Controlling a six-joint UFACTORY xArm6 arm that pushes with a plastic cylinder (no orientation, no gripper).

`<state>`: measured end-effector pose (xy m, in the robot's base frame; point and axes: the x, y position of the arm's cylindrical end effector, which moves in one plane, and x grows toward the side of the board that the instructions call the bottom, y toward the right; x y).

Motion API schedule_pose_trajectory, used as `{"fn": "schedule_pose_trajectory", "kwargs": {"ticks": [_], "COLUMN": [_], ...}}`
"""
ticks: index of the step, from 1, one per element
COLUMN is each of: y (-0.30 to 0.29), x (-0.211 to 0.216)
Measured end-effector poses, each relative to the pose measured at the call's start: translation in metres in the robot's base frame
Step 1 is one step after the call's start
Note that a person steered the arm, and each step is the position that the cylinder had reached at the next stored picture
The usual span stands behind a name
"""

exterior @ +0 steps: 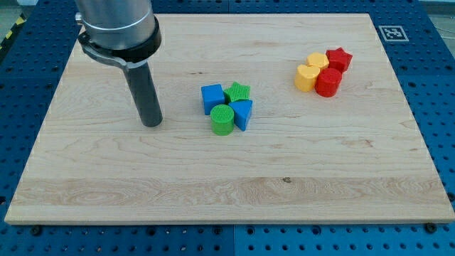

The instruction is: Move the red circle with yellow hexagon towards bottom right of the board

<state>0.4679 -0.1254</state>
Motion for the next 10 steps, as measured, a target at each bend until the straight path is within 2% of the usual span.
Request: {"fn": "schedule_pose_trajectory", "kwargs": {"ticks": [1, 2, 5, 6, 8, 10], "y": [0.026, 0.053, 0.048, 0.063, 0.132, 0.217], "x": [-0.01, -0.037, -0.104, -0.137, -0.177, -0.17]}}
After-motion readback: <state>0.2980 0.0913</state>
